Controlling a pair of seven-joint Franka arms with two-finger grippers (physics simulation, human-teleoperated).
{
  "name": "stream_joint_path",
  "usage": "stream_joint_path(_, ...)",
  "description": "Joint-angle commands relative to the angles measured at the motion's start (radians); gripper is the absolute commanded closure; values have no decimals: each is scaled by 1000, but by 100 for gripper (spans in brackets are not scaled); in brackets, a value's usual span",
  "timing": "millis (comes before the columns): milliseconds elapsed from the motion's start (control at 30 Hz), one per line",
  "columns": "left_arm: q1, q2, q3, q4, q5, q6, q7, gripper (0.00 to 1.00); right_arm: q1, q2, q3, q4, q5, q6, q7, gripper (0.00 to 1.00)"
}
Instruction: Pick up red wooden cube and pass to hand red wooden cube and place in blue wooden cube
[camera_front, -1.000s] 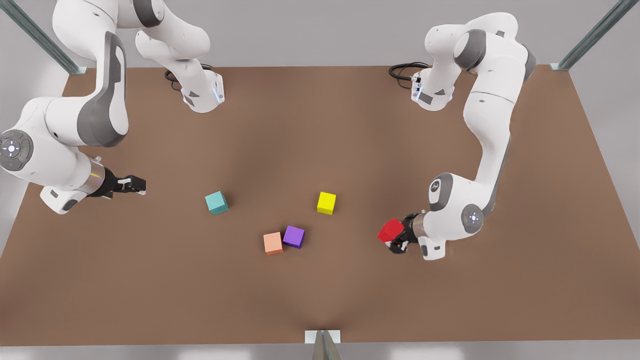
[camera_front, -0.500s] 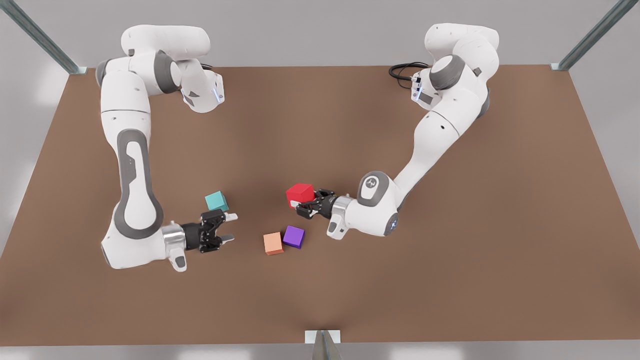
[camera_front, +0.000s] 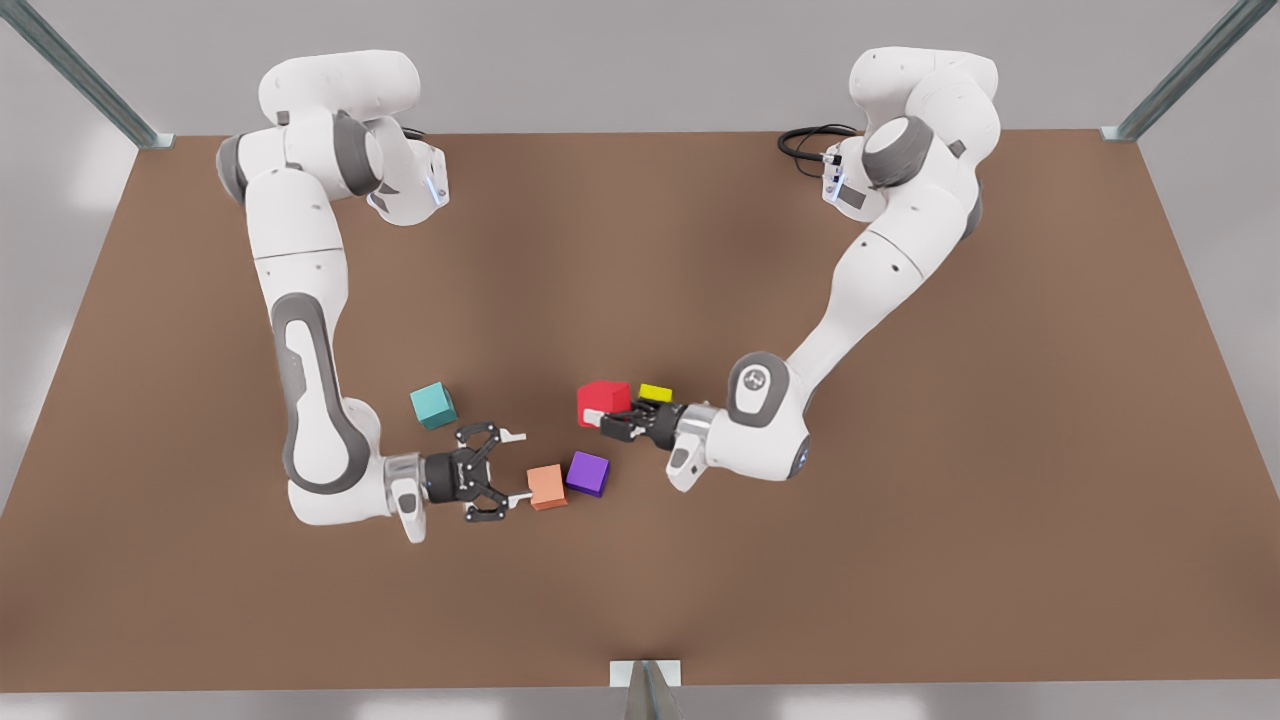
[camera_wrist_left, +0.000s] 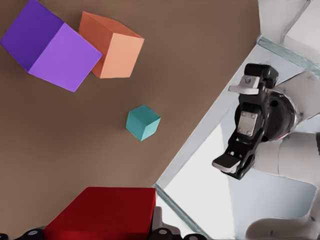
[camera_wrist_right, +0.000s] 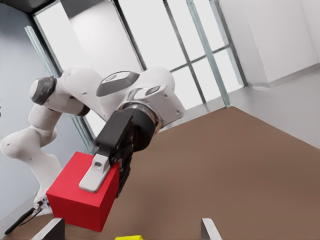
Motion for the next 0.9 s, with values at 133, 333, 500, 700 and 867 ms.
stream_joint_path(133,3,38,-1,3,-352,169,930,45,21,-2,6,-48,89,13,-724,0)
stream_joint_path(333,10,37,-1,0,-349,169,1029,45,43,-2,7,-71,126,13,-745,0)
stream_joint_path(500,6,40,1,-8,-373,169,1029,45,63,-2,7,-85,162,18,-745,0)
stream_joint_path(700,3,41,-1,-8,-378,175,1029,44,78,-2,7,-112,181,24,-753,0)
stream_joint_path(867,3,41,-1,-8,-378,175,1029,44,77,-16,15,-147,189,16,-771,0)
